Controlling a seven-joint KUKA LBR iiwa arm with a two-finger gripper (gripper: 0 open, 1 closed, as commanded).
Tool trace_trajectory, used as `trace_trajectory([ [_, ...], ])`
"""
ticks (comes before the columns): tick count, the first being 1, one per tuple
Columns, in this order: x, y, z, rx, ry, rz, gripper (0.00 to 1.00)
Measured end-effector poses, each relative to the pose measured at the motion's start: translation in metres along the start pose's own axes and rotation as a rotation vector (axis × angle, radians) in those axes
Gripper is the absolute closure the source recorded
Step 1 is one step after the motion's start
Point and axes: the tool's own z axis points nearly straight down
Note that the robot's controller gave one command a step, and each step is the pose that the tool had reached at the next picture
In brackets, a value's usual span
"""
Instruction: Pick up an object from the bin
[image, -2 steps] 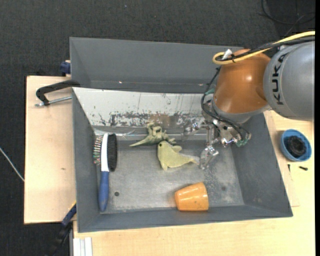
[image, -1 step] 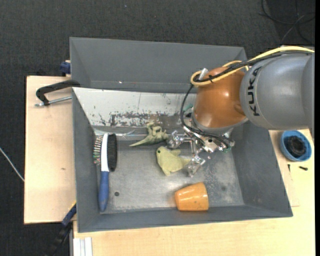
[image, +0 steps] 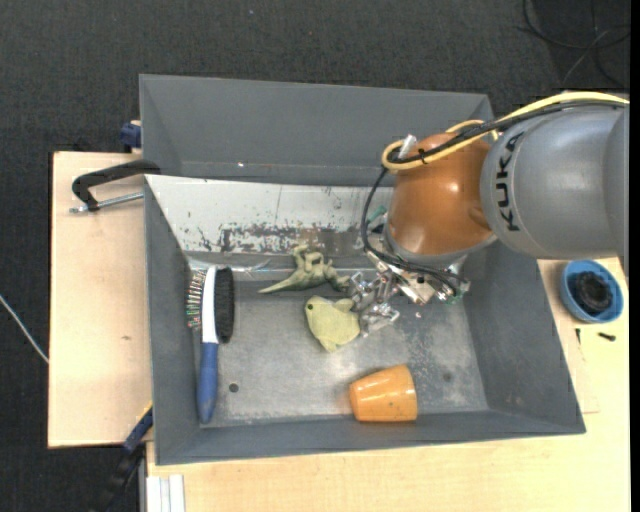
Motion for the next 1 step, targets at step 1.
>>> trace_trajectory([
  [1, 0.0398, -0.0493, -0.1562, 0.005, -0.002, -0.482, 1.0],
])
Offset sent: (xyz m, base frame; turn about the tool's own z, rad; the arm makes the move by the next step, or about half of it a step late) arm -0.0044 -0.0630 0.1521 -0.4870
